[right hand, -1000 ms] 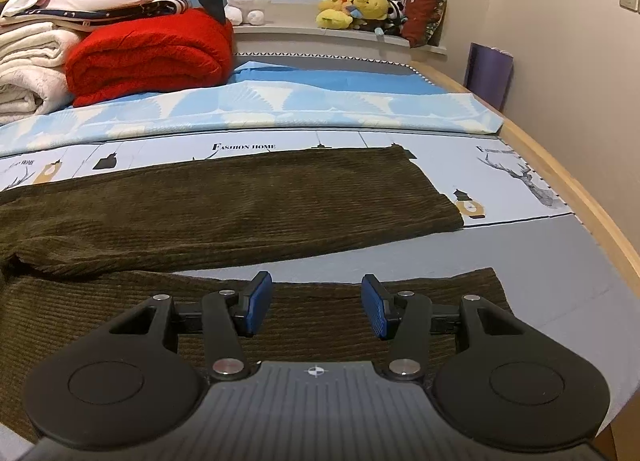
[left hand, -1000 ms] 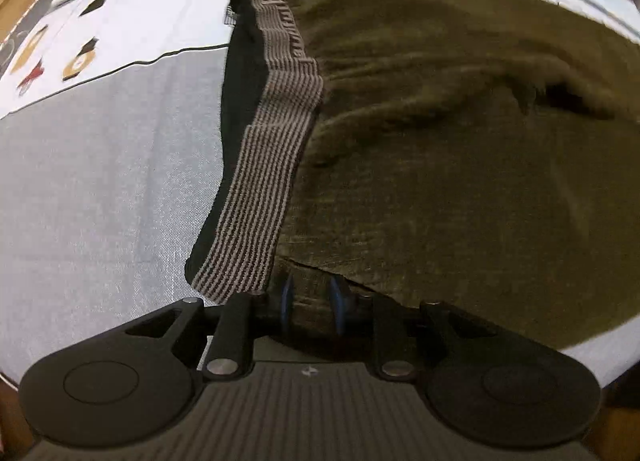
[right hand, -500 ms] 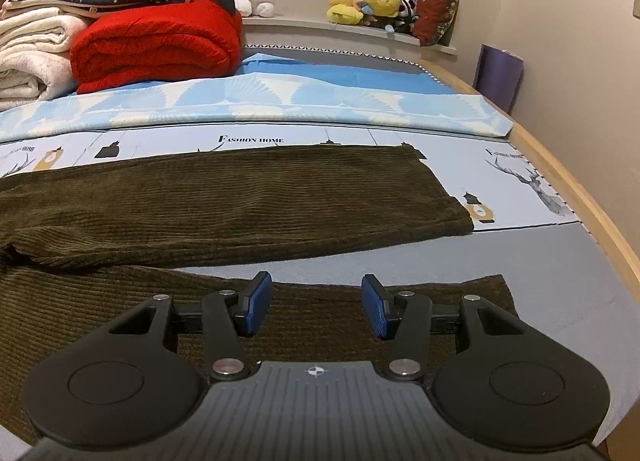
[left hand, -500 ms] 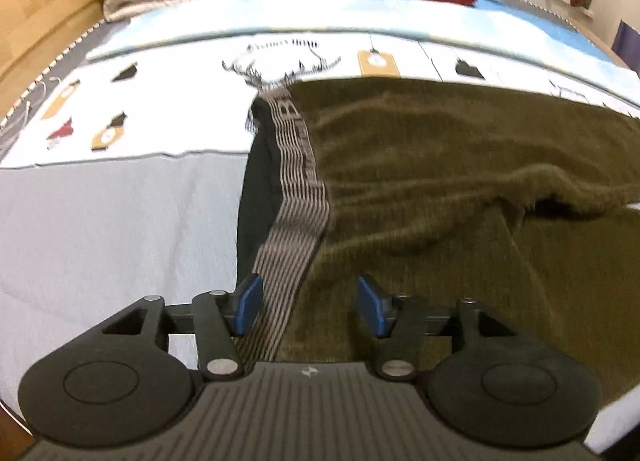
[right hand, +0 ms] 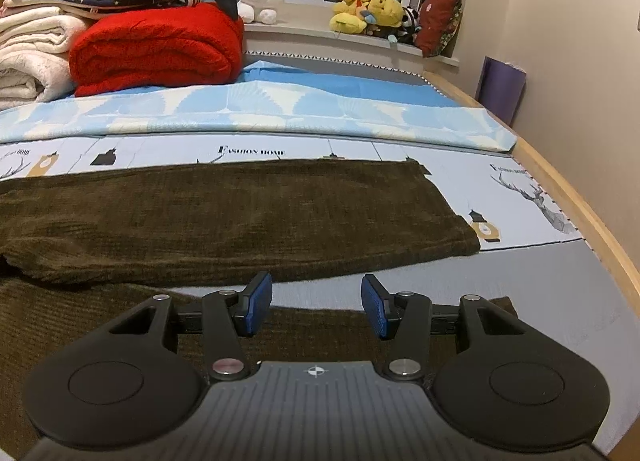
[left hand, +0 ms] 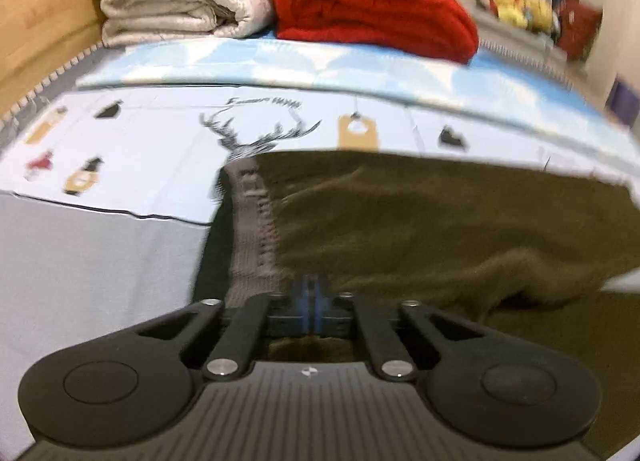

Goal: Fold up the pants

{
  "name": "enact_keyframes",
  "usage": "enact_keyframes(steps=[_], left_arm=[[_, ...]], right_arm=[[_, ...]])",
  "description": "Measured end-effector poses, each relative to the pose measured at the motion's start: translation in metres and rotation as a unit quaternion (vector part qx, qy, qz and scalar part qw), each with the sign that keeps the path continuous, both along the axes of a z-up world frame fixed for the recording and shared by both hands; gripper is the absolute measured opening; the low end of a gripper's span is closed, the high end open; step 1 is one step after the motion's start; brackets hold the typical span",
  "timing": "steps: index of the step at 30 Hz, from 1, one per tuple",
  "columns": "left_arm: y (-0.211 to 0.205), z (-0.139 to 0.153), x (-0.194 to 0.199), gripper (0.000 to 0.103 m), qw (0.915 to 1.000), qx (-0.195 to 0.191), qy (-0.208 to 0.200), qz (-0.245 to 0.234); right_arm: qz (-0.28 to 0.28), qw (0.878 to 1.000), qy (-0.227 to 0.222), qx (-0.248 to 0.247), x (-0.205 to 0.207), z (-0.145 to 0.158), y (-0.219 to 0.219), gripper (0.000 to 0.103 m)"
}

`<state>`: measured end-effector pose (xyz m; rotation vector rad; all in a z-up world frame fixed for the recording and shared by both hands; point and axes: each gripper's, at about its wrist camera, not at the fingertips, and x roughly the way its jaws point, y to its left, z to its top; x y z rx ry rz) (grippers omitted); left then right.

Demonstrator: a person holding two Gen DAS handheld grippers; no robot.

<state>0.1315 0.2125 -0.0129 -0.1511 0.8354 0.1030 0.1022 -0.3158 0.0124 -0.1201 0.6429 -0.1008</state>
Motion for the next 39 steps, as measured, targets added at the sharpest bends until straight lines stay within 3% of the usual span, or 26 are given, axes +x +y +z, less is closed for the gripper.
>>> enact_keyframes(steps=[2,4,6,11,14,15,17,19,21,25,30,32,35,37,39], left_arm=[[0.003,0.005,0.014,0.001,0.9991,-0.041,-0.005,0.009],[0.008,0.009,0.033,0.001,0.9972,-0.068,-0.012,0.029],[0.011,0.014,0.054,0.001,0.9954,-0.078,-0.026,0.049],[0.021,-0.006,0.094,0.002,0.9908,-0.093,-0.056,0.081],[0.023,-0.024,0.117,0.003,0.9954,-0.055,-0.031,0.071],[0.023,-0.027,0.122,0.009,0.9964,-0.037,-0.036,0.067],[0.023,-0.035,0.134,0.031,0.9971,-0.004,-0.042,0.064],[0.025,-0.044,0.147,0.066,0.9966,0.024,-0.044,0.065],[0.028,-0.053,0.159,0.077,0.9959,0.048,-0.046,0.062],[0.038,-0.067,0.180,0.079,0.9958,0.062,-0.044,0.052],[0.042,-0.079,0.199,0.079,0.9990,0.036,-0.026,0.002],[0.037,-0.082,0.203,0.071,0.9991,0.025,-0.011,-0.034],[0.026,-0.084,0.200,0.037,0.9971,0.034,-0.011,-0.068],[0.021,-0.080,0.198,0.008,0.9961,0.036,-0.009,-0.080],[0.015,-0.076,0.194,0.004,0.9948,0.048,-0.009,-0.090]], right_arm=[[0.000,1.000,-0.012,0.000,0.002,0.002,0.002,0.048],[0.001,1.000,-0.023,-0.001,0.003,0.004,0.003,0.026],[0.000,1.000,-0.028,0.004,0.005,0.005,0.004,0.017],[0.001,1.000,-0.019,0.015,0.012,0.003,0.004,0.016],[0.005,1.000,-0.007,0.014,0.018,0.000,0.003,0.016],[0.008,1.000,-0.005,0.014,0.020,-0.001,0.003,0.016],[0.012,1.000,-0.003,0.013,0.025,-0.002,0.004,0.016],[0.008,1.000,0.002,0.016,0.030,-0.003,0.003,0.016],[0.001,1.000,0.009,0.028,0.034,-0.004,0.001,0.016],[-0.009,0.999,0.020,0.028,0.042,-0.007,0.000,0.017],[-0.017,0.999,0.027,0.032,0.046,-0.010,-0.005,0.017],[-0.020,0.999,0.029,0.032,0.046,-0.011,-0.007,0.017],[-0.021,0.999,0.032,0.030,0.045,-0.011,-0.007,0.017],[-0.021,0.999,0.031,0.030,0.044,-0.010,-0.009,0.017],[-0.019,0.999,0.032,0.028,0.043,-0.009,-0.008,0.017]])
